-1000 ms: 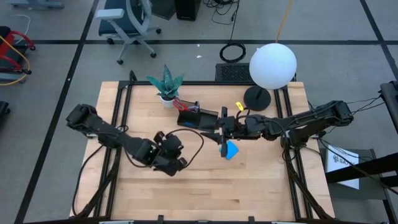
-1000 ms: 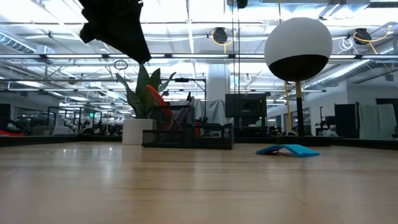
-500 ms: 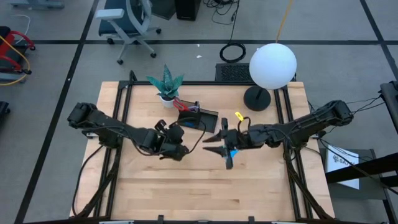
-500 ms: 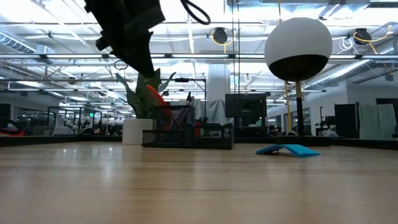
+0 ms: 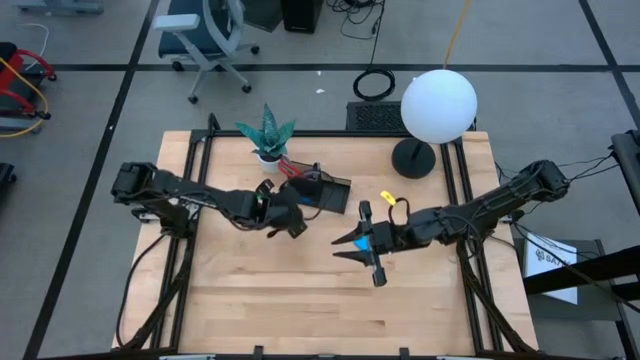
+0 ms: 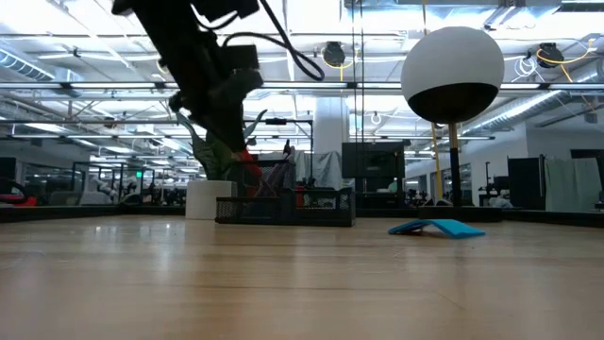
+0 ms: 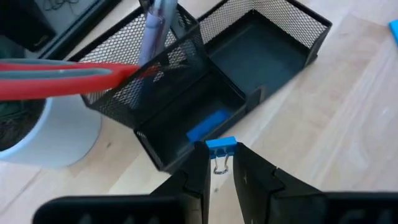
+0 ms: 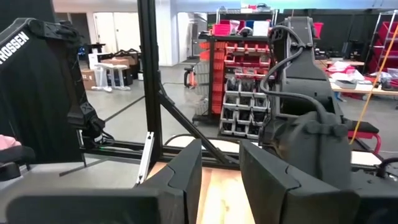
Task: Pick and place office supplies into organizer
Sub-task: Put the blue paper clip into the black desk organizer, then put the blue paper into the black desk organizer
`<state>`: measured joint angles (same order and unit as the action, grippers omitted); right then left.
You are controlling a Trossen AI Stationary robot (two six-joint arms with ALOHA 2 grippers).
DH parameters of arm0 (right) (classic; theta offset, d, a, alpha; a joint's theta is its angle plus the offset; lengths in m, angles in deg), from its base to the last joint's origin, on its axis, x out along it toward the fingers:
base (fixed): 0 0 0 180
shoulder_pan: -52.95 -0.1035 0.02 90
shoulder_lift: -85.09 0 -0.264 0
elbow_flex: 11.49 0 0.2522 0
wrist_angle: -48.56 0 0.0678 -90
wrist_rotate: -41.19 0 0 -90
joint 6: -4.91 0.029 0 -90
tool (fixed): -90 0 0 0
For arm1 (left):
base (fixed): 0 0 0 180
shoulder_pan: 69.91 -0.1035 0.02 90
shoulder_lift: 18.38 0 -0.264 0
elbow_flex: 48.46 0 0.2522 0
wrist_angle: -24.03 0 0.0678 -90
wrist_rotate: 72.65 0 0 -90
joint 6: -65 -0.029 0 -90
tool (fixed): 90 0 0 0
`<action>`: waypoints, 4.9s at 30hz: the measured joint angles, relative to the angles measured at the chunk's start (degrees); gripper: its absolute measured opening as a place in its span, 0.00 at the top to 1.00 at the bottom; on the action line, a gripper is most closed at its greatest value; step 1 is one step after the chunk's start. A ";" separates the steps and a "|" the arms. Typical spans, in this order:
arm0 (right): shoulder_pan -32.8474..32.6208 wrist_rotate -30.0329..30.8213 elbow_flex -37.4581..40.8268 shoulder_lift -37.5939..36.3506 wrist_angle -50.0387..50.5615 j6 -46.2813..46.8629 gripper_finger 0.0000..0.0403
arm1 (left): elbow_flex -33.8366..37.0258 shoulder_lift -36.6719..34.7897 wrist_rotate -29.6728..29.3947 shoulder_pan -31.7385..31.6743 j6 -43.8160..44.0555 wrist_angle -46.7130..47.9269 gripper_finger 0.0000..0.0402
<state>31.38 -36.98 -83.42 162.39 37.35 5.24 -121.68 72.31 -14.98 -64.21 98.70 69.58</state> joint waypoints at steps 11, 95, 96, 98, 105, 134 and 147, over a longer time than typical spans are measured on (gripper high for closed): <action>0.19 0.11 -0.01 -0.03 -1.07 -3.73 0.75 | 2.40 -0.74 7.94 -6.50 -8.82 -8.84 0.86; 9.95 0.10 -0.01 -5.39 9.52 -9.46 0.75 | 0.91 -0.70 29.82 -14.57 -16.04 -12.52 0.67; 9.95 0.11 0.00 -5.39 10.22 -9.41 0.75 | 0.91 -0.70 29.78 -14.41 -16.10 -12.52 0.67; 9.93 0.09 0.00 -5.37 11.24 -8.44 0.75 | 0.91 -0.70 29.69 -14.12 -16.04 -12.58 0.67; 9.93 0.05 0.00 -5.37 11.57 -6.99 0.75 | 0.91 -0.70 30.62 -13.72 -14.90 -16.38 0.67; 9.95 0.18 -0.02 -5.19 8.53 -2.80 0.75 | 0.74 -20.61 21.95 -4.71 -22.52 -11.99 0.67; 9.97 2.08 -0.02 -5.19 9.60 0.77 0.75 | 0.93 -26.62 18.59 -3.64 -22.42 -4.69 0.67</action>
<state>41.35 -34.90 -83.44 157.20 46.95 6.02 -120.75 45.69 3.61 -67.85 76.28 64.88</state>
